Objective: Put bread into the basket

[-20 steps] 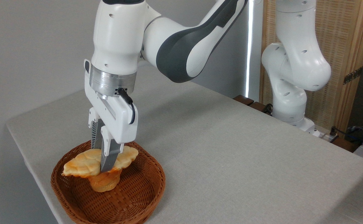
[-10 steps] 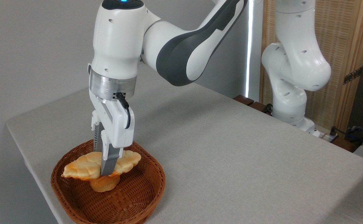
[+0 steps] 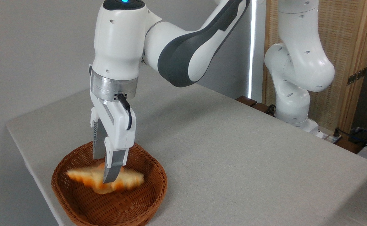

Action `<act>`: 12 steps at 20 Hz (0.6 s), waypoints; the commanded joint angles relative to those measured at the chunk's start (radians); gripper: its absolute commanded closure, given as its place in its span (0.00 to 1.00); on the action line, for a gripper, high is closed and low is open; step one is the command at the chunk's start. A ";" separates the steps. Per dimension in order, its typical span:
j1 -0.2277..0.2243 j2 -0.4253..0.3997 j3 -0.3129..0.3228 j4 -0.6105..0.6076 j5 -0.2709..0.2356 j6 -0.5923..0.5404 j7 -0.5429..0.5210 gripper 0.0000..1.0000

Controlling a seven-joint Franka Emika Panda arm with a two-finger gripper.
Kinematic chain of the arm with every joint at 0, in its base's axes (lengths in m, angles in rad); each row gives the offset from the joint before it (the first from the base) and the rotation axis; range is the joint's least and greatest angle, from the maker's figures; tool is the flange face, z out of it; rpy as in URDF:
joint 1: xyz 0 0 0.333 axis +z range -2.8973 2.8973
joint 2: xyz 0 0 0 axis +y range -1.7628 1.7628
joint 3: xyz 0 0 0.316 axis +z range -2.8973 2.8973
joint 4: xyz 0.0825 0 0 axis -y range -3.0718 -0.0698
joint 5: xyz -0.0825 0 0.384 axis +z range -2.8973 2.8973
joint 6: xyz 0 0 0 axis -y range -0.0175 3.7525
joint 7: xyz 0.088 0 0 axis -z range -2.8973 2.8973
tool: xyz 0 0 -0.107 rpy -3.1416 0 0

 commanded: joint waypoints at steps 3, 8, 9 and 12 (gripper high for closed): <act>-0.008 -0.010 0.009 0.011 -0.004 -0.027 -0.028 0.00; -0.011 -0.038 -0.004 0.014 -0.005 -0.095 -0.174 0.00; -0.011 -0.047 -0.005 0.019 -0.005 -0.149 -0.203 0.00; -0.011 -0.061 -0.005 0.077 0.001 -0.311 -0.264 0.00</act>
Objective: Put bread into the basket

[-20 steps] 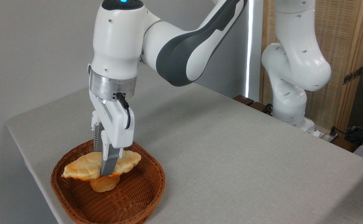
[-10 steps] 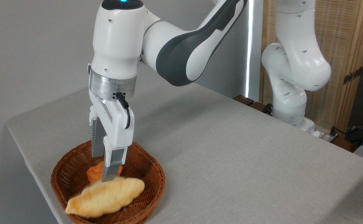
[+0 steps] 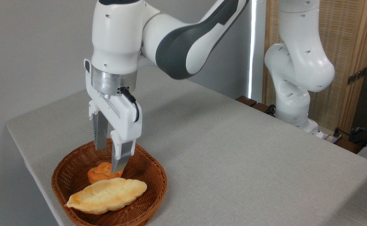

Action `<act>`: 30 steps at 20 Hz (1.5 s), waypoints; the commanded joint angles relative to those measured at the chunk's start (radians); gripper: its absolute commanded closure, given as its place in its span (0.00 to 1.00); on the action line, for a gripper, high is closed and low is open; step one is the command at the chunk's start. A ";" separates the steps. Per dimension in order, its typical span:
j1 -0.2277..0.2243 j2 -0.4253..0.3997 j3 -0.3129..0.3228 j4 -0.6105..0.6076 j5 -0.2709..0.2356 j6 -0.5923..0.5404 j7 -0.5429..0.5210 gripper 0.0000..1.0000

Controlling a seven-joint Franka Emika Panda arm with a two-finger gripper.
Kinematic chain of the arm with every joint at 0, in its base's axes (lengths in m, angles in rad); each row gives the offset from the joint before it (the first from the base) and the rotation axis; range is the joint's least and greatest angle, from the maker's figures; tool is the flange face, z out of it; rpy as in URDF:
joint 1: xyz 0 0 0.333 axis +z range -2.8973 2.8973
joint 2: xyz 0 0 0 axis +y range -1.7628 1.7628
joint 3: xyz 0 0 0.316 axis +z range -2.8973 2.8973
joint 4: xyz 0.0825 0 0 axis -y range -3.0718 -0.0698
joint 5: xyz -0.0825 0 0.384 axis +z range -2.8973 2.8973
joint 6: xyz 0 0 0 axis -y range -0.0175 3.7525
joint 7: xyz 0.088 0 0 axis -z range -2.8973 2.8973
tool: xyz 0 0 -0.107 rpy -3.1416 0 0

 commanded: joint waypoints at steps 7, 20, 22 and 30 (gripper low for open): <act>-0.007 -0.034 0.001 0.223 0.081 -0.523 -0.294 0.00; 0.017 -0.135 -0.111 0.099 0.270 -0.407 -0.413 0.00; 0.040 -0.144 -0.140 0.098 0.267 -0.408 -0.402 0.00; 0.064 -0.163 -0.158 0.102 0.262 -0.419 -0.405 0.00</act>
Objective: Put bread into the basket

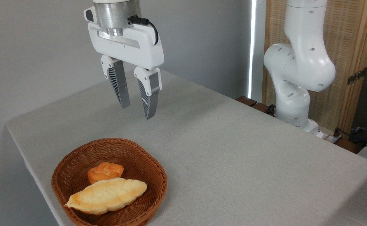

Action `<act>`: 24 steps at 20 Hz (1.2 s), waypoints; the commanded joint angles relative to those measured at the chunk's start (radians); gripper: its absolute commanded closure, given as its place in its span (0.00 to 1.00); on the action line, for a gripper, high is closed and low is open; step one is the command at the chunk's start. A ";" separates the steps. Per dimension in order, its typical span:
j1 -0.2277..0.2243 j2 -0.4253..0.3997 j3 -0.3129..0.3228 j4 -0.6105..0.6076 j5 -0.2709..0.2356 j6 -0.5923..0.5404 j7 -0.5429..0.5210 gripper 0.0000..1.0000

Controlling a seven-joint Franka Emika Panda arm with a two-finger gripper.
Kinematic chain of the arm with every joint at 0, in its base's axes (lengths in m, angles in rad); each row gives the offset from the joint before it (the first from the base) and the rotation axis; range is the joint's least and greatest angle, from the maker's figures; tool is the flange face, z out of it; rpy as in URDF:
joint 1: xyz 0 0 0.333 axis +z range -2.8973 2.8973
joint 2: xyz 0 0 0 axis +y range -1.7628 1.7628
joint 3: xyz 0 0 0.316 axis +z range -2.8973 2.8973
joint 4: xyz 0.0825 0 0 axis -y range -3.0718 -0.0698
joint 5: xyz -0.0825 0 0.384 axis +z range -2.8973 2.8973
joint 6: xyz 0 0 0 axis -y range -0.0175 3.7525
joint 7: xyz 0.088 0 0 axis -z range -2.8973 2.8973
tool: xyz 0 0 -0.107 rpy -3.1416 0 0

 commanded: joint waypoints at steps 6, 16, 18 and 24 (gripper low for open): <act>0.011 -0.019 -0.006 0.002 0.011 0.009 -0.005 0.00; 0.010 -0.010 -0.017 0.022 0.020 -0.025 -0.004 0.00; 0.010 -0.010 -0.014 0.024 0.016 -0.034 -0.005 0.00; 0.010 -0.010 -0.012 0.027 0.014 -0.065 0.004 0.00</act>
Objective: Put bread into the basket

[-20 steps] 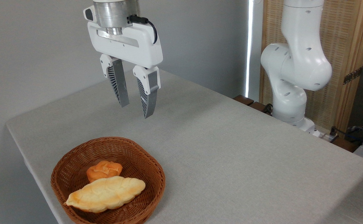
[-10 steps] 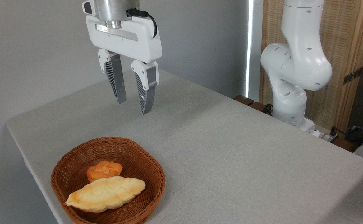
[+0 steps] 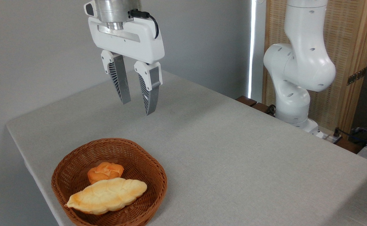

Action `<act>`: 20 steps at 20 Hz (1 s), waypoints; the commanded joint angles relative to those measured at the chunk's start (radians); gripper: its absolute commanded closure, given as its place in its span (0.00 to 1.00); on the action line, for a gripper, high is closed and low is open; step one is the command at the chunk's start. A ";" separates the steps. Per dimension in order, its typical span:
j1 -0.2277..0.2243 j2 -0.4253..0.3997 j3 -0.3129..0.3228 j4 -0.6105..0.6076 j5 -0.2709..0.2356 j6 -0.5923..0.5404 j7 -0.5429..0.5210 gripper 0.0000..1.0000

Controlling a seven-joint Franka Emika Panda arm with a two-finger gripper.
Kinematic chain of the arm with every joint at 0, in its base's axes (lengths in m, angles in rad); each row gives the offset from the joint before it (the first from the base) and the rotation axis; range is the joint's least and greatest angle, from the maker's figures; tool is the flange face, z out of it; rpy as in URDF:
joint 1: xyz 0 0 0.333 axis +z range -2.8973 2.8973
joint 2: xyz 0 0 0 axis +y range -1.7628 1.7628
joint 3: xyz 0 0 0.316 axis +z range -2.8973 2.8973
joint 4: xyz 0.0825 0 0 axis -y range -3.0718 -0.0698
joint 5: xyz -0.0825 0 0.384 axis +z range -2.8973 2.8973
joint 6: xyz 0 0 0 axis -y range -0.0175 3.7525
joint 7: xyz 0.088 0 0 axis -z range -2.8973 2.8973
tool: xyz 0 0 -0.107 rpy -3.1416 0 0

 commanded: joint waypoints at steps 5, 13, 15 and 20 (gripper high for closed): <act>0.002 -0.003 0.004 0.009 0.019 -0.062 0.087 0.00; 0.002 -0.001 0.012 0.028 0.009 -0.075 0.112 0.00; 0.003 -0.001 0.019 0.028 0.007 -0.075 0.113 0.00; 0.002 -0.001 0.024 0.028 0.007 -0.075 0.121 0.00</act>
